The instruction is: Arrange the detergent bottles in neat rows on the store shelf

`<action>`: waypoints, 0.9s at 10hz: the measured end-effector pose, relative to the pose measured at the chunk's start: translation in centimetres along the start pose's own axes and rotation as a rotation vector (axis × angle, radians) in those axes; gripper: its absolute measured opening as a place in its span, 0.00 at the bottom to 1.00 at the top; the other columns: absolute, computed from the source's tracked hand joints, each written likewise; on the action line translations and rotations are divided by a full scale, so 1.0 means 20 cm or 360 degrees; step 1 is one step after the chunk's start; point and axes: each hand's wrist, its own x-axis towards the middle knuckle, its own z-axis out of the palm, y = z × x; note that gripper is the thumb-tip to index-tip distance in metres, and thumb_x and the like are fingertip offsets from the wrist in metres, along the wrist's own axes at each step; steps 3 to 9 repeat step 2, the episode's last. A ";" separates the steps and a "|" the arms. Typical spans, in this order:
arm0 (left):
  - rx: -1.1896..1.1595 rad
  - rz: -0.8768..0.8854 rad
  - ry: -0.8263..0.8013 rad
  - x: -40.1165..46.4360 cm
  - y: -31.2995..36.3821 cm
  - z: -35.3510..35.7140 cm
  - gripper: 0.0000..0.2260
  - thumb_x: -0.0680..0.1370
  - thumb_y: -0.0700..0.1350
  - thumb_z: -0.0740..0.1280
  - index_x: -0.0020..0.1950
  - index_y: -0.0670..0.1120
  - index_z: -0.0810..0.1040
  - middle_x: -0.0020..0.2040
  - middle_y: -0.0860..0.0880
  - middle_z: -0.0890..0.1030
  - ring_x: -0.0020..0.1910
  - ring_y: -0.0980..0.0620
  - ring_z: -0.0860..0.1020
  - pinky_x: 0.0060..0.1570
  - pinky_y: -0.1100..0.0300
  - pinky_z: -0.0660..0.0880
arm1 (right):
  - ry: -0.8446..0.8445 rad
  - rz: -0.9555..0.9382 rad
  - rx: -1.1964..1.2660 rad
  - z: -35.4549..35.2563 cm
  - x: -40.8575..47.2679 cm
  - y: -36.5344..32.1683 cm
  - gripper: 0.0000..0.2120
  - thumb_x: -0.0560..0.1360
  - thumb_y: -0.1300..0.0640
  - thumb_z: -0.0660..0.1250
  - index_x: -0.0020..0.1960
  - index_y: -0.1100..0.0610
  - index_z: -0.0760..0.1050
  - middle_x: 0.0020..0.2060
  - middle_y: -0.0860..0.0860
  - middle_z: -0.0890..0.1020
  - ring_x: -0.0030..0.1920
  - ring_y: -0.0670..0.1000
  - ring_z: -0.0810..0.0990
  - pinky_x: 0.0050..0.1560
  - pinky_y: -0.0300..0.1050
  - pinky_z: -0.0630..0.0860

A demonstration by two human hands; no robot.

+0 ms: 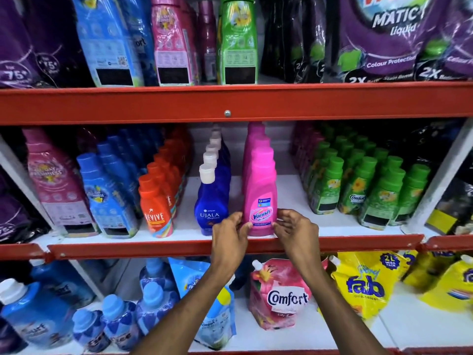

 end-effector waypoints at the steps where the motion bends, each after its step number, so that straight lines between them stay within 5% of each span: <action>1: -0.0045 -0.0029 0.0007 -0.01 0.00 -0.03 0.14 0.79 0.44 0.72 0.64 0.42 0.81 0.57 0.47 0.86 0.55 0.54 0.84 0.58 0.61 0.80 | 0.0120 0.0054 0.0154 -0.03 -0.03 -0.02 0.15 0.73 0.65 0.75 0.58 0.56 0.80 0.48 0.50 0.86 0.41 0.39 0.85 0.47 0.34 0.83; 2: -0.0068 0.0226 0.0220 0.00 0.08 -0.14 0.15 0.78 0.42 0.73 0.64 0.43 0.81 0.59 0.47 0.86 0.55 0.53 0.84 0.60 0.57 0.80 | 0.0717 -0.0166 0.0429 -0.16 -0.09 -0.13 0.15 0.73 0.64 0.75 0.50 0.45 0.78 0.42 0.44 0.85 0.38 0.43 0.83 0.40 0.28 0.77; 9: -0.0068 0.0226 0.0220 0.00 0.08 -0.14 0.15 0.78 0.42 0.73 0.64 0.43 0.81 0.59 0.47 0.86 0.55 0.53 0.84 0.60 0.57 0.80 | 0.0717 -0.0166 0.0429 -0.16 -0.09 -0.13 0.15 0.73 0.64 0.75 0.50 0.45 0.78 0.42 0.44 0.85 0.38 0.43 0.83 0.40 0.28 0.77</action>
